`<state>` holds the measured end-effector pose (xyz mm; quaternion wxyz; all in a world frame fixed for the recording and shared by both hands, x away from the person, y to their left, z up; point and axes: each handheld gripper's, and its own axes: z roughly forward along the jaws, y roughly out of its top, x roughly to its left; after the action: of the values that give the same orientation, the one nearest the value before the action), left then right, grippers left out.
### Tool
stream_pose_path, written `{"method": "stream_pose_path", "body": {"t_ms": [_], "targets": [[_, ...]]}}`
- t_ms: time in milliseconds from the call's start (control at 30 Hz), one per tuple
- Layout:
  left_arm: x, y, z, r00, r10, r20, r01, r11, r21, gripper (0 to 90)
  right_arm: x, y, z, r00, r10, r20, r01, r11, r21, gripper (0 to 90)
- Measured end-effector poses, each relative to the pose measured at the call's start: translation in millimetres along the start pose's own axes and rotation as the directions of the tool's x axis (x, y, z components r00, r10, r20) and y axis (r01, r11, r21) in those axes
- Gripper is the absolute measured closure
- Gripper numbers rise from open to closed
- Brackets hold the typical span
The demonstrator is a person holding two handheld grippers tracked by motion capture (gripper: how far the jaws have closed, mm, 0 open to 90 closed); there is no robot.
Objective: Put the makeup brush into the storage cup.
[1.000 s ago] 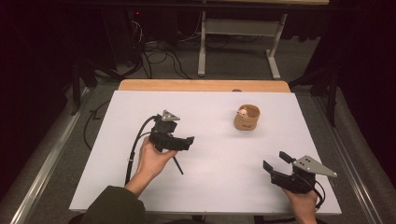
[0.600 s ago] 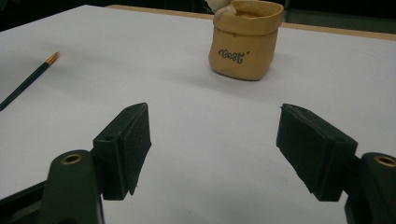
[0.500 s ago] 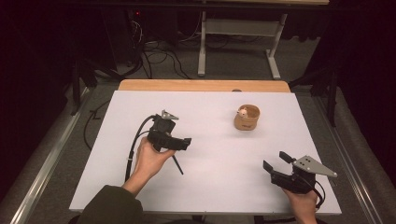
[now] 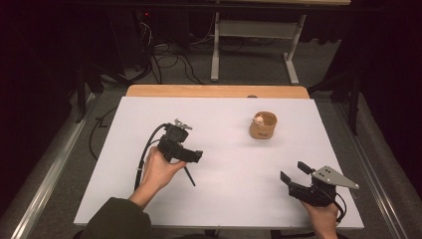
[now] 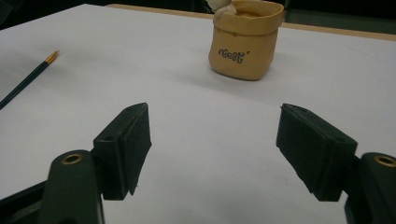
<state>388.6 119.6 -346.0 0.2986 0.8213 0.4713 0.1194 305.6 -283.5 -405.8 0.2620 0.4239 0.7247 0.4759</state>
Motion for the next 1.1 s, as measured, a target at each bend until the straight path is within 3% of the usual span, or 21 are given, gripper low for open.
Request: {"method": "stream_pose_path", "body": {"t_ms": [467, 1100], "targets": [[4.3, 0.5, 8.5, 1.0, -0.005, 0.005, 0.004, 0.9954, 0.096, 15.3, 0.1, 0.0, -0.2, 1.0, -0.001, -0.001, 0.001, 1.0, -0.002, 28.2], [11.0, -6.8, 17.4, 0.999, -0.043, 0.012, 0.041, 0.9878, 0.15, 14.2, 0.2, 0.0, -0.2, 1.0, -0.002, -0.002, 0.002, 1.0, -0.002, 28.2]]}}
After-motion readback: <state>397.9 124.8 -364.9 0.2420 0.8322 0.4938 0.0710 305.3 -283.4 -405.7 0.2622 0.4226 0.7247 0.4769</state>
